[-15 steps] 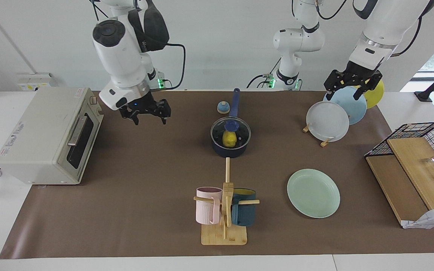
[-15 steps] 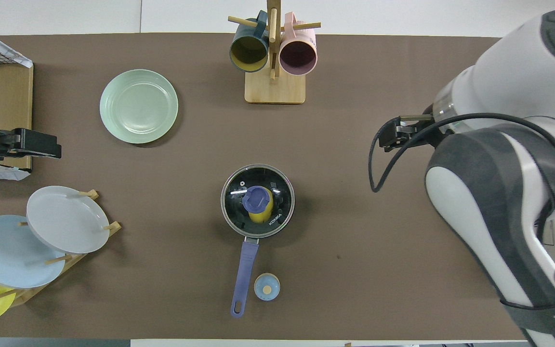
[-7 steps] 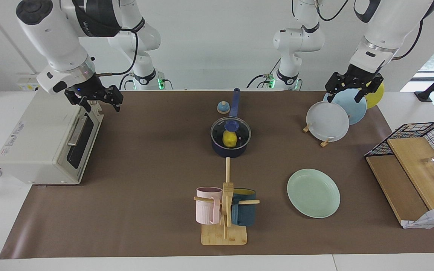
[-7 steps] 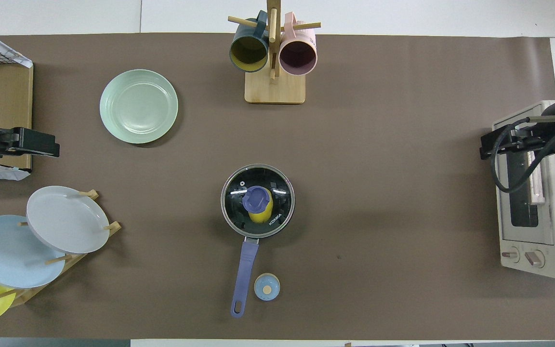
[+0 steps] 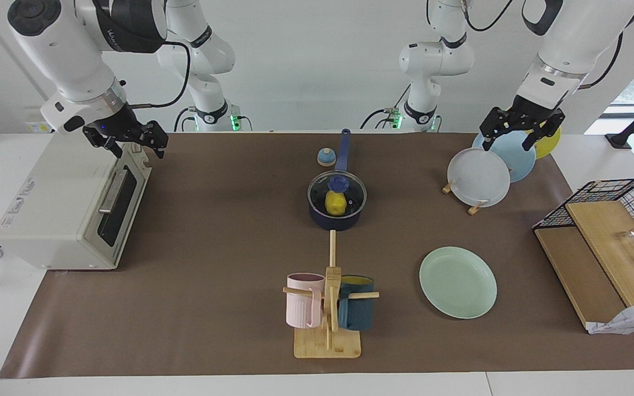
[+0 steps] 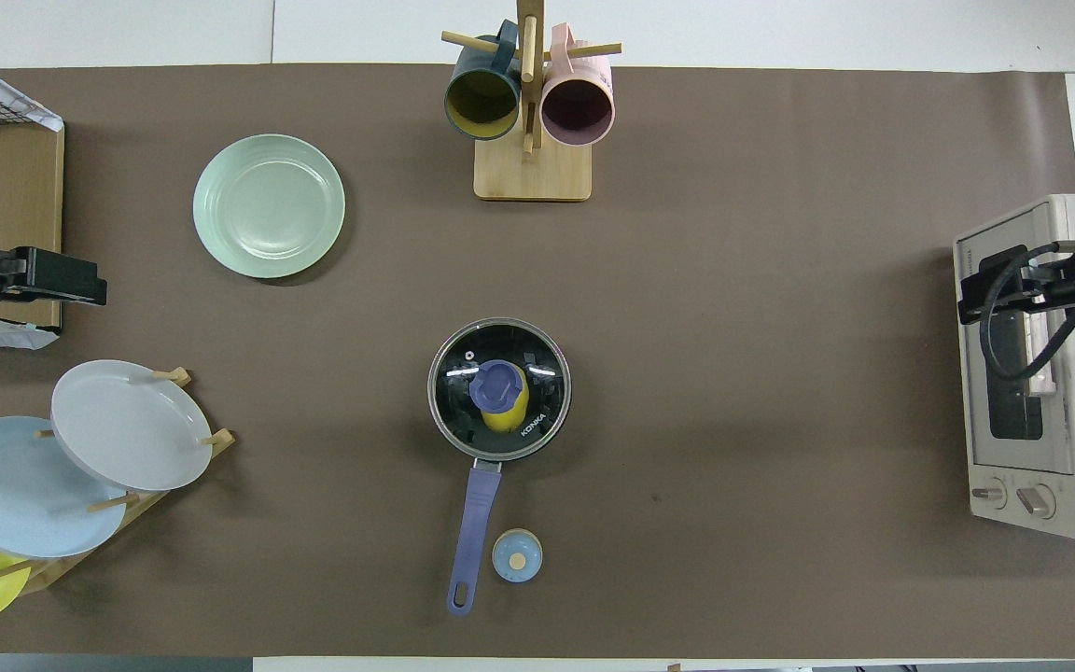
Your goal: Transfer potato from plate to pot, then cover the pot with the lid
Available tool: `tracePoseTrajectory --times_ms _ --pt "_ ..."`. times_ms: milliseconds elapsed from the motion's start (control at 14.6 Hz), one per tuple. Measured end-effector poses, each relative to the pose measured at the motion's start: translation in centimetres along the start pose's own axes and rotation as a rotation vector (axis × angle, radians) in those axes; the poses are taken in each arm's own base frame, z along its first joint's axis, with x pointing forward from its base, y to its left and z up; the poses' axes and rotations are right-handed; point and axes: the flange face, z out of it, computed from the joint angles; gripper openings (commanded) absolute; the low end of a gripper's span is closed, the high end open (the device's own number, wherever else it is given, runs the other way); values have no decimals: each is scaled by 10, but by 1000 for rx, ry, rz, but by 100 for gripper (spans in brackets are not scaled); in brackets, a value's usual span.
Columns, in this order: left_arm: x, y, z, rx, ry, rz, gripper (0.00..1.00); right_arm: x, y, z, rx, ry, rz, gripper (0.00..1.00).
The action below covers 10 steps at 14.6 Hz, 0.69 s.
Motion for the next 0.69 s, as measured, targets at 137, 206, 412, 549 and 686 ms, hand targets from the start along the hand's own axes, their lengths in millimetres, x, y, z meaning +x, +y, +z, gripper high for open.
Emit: tracePoseTrajectory --times_ms 137,206,412,549,686 --pt "-3 0 3 1 -34 0 100 0 9 1 0 -3 5 100" --pt "-5 0 5 2 -52 0 100 0 14 2 1 -3 1 100" --pt "-7 1 9 3 -81 2 100 -1 27 2 5 -8 2 100" --pt "-7 2 9 3 -83 4 100 -3 28 2 6 -19 -6 100" --pt "-8 5 6 3 -79 9 100 -5 26 1 6 -18 -13 100"
